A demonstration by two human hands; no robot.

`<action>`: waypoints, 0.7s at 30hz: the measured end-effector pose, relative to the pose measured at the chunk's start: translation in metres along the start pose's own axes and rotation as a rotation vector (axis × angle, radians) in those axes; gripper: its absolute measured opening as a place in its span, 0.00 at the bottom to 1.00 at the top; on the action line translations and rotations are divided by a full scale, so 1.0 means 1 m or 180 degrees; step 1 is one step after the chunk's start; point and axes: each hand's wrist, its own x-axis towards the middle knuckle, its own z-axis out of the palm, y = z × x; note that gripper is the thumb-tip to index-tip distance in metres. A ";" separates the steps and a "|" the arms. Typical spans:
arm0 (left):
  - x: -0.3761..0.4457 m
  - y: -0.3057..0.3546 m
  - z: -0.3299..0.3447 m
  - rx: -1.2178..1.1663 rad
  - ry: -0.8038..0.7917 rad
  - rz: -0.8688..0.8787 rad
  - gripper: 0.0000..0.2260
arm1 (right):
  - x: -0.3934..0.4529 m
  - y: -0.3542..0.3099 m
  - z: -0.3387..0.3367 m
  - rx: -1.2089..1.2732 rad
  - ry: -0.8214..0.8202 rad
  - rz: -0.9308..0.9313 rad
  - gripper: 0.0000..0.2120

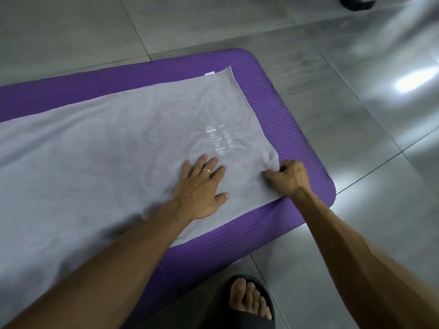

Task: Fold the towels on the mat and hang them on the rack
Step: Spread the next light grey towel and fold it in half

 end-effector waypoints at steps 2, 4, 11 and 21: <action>0.002 0.001 0.009 0.0075 0.0040 0.0003 0.36 | 0.003 0.003 -0.009 0.0671 -0.0171 0.0006 0.10; 0.000 0.000 0.017 0.0158 0.0117 0.0064 0.38 | 0.009 0.011 -0.023 0.1128 -0.0295 0.0021 0.09; -0.008 0.013 0.026 0.0313 0.0086 0.0193 0.40 | 0.022 0.038 -0.039 -0.1001 0.0232 -0.0036 0.24; 0.018 -0.053 0.004 0.0310 0.0284 -0.0487 0.36 | 0.044 -0.041 0.043 -0.2750 -0.0894 -0.2709 0.34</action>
